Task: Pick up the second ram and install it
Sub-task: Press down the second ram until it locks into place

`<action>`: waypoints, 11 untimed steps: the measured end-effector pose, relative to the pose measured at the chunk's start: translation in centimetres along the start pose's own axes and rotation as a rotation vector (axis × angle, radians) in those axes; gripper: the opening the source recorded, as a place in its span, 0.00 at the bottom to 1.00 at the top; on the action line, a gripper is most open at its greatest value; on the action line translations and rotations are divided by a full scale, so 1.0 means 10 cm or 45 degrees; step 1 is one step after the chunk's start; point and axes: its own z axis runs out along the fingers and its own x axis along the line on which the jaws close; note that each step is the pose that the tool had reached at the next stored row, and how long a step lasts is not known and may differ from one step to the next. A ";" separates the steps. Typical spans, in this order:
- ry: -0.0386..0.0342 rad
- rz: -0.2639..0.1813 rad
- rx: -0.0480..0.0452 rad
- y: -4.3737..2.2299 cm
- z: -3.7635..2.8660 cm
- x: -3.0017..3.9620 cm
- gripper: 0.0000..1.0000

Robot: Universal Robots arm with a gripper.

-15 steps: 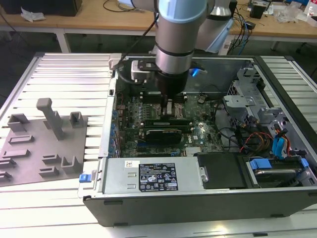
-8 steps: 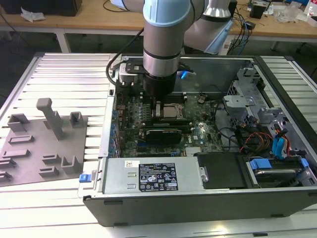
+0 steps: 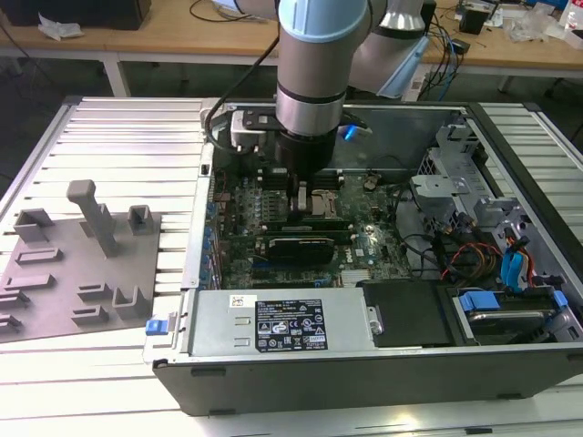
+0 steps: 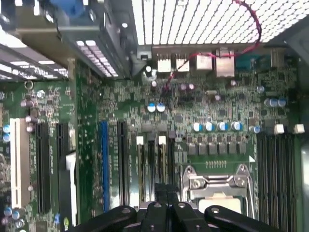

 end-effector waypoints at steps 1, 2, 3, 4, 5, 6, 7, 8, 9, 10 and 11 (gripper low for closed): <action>-0.0009 0.000 0.000 -0.015 0.000 0.000 0.11; -0.0013 0.000 0.000 -0.044 -0.002 -0.001 0.11; -0.0050 0.000 0.000 -0.080 -0.004 -0.003 0.11; -0.0063 0.000 0.000 -0.103 -0.009 -0.004 0.11; -0.0066 0.000 0.000 -0.113 -0.018 -0.004 0.11; -0.0072 0.000 0.000 -0.120 -0.037 -0.004 0.11; -0.0077 0.000 0.000 -0.121 -0.088 -0.005 0.11; -0.0077 0.000 0.000 -0.121 -0.132 -0.005 0.11; -0.0083 0.000 0.000 -0.122 -0.170 -0.006 0.11; -0.0108 0.000 0.000 -0.129 -0.226 -0.007 0.11; -0.0124 0.000 0.000 -0.133 -0.246 -0.007 0.11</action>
